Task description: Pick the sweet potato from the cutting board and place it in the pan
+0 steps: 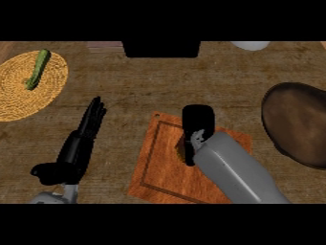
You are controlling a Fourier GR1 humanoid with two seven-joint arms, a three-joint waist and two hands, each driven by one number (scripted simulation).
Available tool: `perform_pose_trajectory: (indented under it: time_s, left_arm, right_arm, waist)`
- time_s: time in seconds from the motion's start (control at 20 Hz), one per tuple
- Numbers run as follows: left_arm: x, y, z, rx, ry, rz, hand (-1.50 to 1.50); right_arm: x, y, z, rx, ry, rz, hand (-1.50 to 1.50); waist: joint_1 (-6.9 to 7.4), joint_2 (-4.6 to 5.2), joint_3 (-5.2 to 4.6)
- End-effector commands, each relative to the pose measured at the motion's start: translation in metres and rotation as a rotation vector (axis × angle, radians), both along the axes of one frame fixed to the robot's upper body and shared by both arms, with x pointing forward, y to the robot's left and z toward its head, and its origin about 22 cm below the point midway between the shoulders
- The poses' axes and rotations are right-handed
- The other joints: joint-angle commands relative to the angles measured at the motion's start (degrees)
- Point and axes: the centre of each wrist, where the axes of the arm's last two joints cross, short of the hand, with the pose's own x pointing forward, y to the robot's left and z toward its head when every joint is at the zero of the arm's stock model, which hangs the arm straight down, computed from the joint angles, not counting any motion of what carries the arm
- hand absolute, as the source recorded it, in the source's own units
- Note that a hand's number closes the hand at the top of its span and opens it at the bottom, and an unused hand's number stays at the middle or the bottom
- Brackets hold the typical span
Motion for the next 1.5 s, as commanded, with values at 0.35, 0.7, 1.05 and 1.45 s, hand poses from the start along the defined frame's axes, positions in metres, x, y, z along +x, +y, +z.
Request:
perform_pose_trajectory:
  time_s: [0.35, 0.7, 1.05, 1.45]
  left_arm:
    - [-0.004, 0.022, -0.001, 0.003, 0.026, 0.086, 0.0]
    - [-0.022, 0.018, -0.013, -0.005, 0.02, 0.078, 0.0]
    - [-0.01, 0.021, -0.003, 0.01, 0.02, 0.033, 0.0]
    - [0.004, 0.007, 0.011, -0.011, -0.004, -0.006, 0.0]
  right_arm:
    - [-0.104, -0.028, 0.06, 0.433, -0.47, 0.407, 1.5]
    - [-0.171, -0.096, 0.111, 0.617, -0.778, 0.308, 1.5]
    - [-0.2, -0.15, 0.11, 0.705, -0.846, 0.061, 1.5]
    - [-0.149, -0.224, 0.07, 0.73, -0.956, -0.09, 1.5]
  waist:
    - [-5.02, -1.29, 0.28]
    - [-3.99, -0.48, 0.22]
    - [-1.61, 0.38, 0.22]
    - [-0.41, 0.59, 0.17]
